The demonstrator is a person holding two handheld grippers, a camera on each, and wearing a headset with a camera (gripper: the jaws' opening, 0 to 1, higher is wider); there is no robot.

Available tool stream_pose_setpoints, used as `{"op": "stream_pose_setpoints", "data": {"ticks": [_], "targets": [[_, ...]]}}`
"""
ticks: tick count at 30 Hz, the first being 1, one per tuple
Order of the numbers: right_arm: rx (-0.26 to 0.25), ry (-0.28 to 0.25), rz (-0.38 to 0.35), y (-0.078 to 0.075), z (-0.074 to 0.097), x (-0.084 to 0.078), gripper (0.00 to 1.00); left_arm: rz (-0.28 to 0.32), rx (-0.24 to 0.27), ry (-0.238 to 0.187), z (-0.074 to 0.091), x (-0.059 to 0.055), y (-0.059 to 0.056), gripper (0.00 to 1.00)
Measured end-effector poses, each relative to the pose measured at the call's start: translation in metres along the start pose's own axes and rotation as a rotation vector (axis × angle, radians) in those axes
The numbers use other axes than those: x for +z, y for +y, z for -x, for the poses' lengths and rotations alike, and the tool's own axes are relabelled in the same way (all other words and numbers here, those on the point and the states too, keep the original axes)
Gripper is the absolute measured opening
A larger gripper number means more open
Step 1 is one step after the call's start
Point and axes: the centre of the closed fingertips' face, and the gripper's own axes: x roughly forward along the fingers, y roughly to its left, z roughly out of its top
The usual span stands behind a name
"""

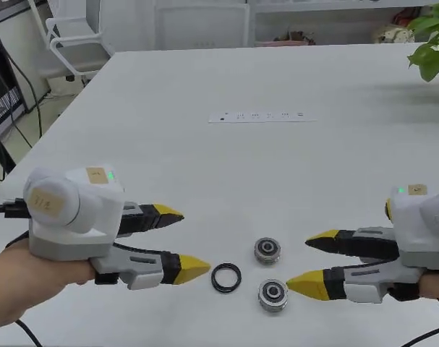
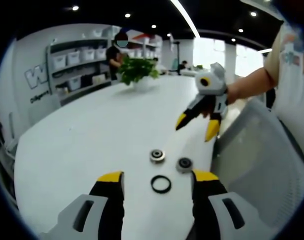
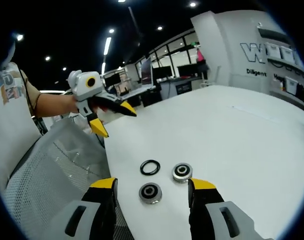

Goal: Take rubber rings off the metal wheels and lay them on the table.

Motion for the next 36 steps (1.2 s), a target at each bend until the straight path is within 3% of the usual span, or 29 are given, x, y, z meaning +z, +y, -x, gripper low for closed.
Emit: {"op": "stream_pose_setpoints", "data": {"ticks": [16,36], "targets": [[-0.073,0.047,0.086,0.0,0.025,-0.018,0.71,-0.005,-0.002,0.006,0.003,-0.004,-0.011,0.57],[-0.127,0.04,0.056,0.001,0.037,-0.026,0.76,0.0,0.026,0.001,0.012,-0.012,-0.015,0.64]]}}
